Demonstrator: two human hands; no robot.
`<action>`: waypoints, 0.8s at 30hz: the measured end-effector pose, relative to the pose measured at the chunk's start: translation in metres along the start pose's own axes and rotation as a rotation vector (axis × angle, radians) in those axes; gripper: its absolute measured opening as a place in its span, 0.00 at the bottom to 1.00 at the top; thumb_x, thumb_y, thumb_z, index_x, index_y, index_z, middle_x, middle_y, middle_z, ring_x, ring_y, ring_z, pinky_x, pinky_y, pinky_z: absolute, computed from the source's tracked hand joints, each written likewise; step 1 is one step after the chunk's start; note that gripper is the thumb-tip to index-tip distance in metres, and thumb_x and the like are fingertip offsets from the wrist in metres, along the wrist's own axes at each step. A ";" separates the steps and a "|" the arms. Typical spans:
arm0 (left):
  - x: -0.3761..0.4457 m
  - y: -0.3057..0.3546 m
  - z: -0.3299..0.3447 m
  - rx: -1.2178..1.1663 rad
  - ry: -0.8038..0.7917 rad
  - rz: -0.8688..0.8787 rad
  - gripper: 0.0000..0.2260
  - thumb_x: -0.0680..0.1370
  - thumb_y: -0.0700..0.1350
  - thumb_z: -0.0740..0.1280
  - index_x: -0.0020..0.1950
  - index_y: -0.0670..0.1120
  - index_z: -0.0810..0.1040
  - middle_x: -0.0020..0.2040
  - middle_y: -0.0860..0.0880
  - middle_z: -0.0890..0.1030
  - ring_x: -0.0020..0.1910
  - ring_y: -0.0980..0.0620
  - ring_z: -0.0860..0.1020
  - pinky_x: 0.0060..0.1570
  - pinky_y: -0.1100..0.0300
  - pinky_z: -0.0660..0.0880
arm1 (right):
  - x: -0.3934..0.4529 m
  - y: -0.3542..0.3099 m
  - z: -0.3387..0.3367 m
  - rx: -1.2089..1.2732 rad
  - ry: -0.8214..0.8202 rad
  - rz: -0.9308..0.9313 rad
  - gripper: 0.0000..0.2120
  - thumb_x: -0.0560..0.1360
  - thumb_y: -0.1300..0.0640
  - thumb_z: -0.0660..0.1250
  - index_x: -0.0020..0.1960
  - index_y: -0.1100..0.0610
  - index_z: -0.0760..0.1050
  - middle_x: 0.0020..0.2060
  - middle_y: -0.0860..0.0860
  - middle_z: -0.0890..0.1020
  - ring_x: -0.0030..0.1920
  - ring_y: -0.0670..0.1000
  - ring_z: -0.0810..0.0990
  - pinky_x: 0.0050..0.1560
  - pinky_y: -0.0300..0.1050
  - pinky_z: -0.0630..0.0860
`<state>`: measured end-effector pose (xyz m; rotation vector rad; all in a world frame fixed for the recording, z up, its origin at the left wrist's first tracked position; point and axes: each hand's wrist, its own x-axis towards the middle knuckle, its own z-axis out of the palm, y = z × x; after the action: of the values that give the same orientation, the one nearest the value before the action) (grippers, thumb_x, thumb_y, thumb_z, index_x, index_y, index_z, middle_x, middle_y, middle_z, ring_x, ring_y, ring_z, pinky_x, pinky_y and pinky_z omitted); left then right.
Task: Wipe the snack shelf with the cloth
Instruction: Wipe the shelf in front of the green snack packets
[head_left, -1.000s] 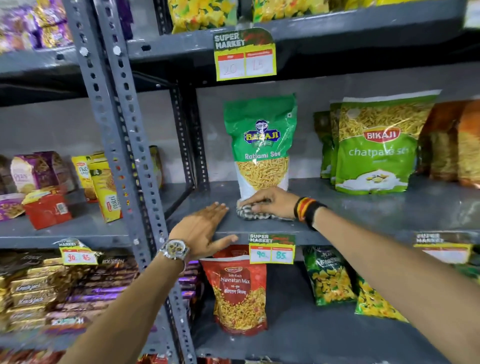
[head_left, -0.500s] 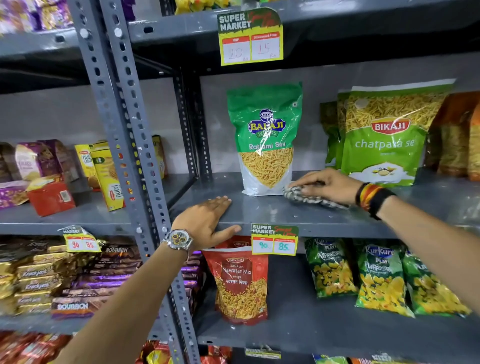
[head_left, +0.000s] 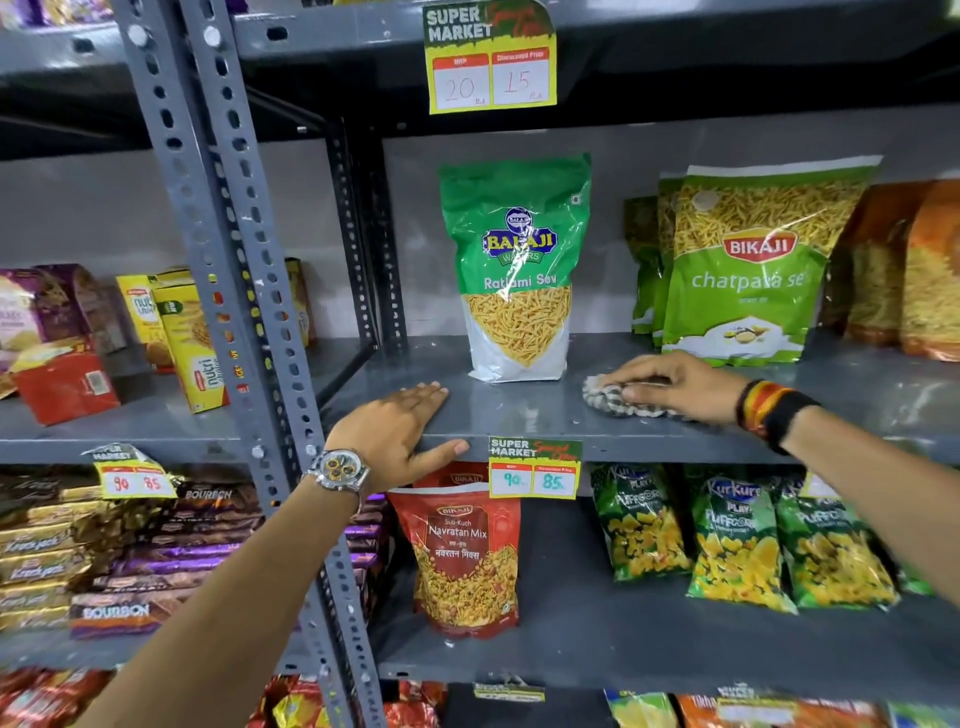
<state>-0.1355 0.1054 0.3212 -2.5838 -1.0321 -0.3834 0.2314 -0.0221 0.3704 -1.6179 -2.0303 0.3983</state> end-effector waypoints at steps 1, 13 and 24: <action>0.000 0.000 0.000 0.005 0.001 -0.003 0.43 0.75 0.76 0.44 0.81 0.49 0.59 0.80 0.50 0.63 0.77 0.51 0.64 0.72 0.51 0.66 | -0.016 -0.005 -0.002 0.025 -0.037 -0.002 0.12 0.77 0.51 0.67 0.58 0.39 0.79 0.55 0.36 0.80 0.58 0.36 0.78 0.61 0.33 0.71; -0.001 0.002 -0.004 -0.014 -0.017 -0.008 0.46 0.73 0.78 0.41 0.81 0.50 0.58 0.80 0.50 0.63 0.77 0.50 0.64 0.72 0.50 0.67 | -0.002 -0.003 0.007 0.039 0.065 0.028 0.12 0.77 0.56 0.68 0.58 0.42 0.80 0.54 0.45 0.82 0.56 0.44 0.80 0.63 0.43 0.73; 0.034 0.069 -0.015 -0.059 0.093 0.353 0.29 0.84 0.60 0.48 0.79 0.44 0.63 0.78 0.43 0.67 0.75 0.46 0.67 0.72 0.47 0.68 | 0.029 0.006 -0.027 0.156 0.355 0.082 0.13 0.76 0.63 0.69 0.60 0.58 0.81 0.55 0.48 0.81 0.55 0.45 0.79 0.62 0.37 0.74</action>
<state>-0.0651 0.0730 0.3335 -2.7005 -0.5248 -0.4415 0.2467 0.0055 0.3957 -1.5544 -1.6344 0.2682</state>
